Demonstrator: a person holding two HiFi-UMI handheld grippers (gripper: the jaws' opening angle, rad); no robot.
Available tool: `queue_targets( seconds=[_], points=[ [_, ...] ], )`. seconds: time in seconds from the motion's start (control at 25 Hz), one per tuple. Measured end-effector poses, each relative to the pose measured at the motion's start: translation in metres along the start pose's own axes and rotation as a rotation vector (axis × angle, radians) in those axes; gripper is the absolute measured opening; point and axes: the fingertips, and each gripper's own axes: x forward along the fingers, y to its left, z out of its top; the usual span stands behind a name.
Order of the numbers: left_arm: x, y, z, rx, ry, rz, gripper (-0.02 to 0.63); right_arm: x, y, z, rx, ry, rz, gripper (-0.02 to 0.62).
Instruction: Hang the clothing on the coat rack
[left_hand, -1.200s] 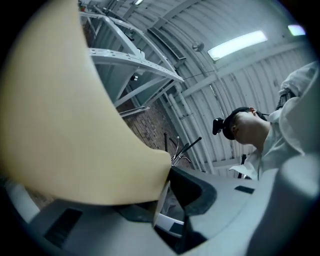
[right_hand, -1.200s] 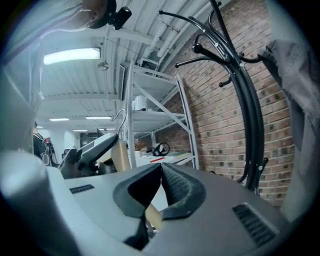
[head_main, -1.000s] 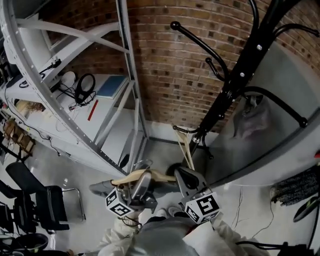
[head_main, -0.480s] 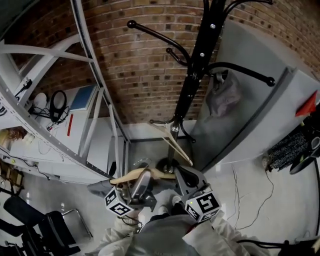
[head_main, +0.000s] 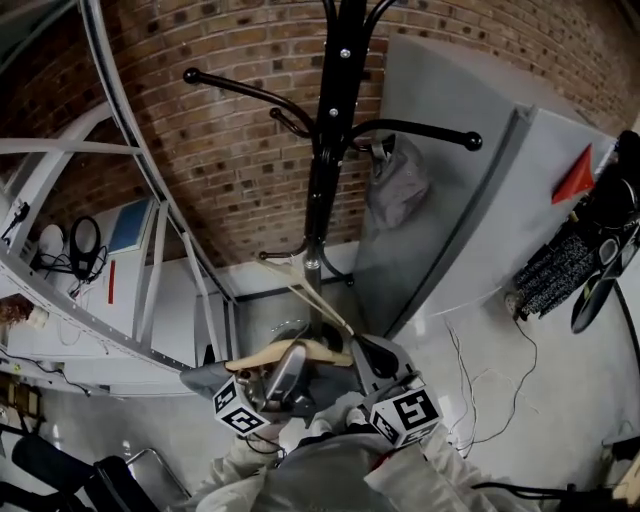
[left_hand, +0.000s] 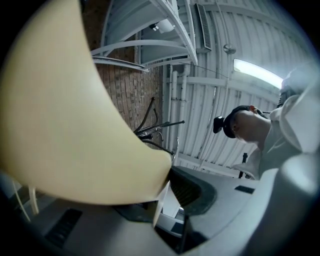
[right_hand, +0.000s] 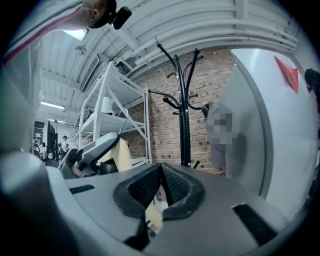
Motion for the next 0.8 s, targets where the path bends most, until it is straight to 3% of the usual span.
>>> queue_targets(
  seconds=[0.28, 0.8],
  points=[
    [0.030, -0.005, -0.022, -0.023, 0.026, -0.037, 0.101, -0.012, -0.028, 0.007, -0.001, -0.014, -0.022, 0.025],
    [0.073, 0.004, -0.023, 0.041, 0.012, -0.025, 0.101, -0.010, -0.069, 0.029, -0.001, -0.076, 0.005, 0.025]
  ],
)
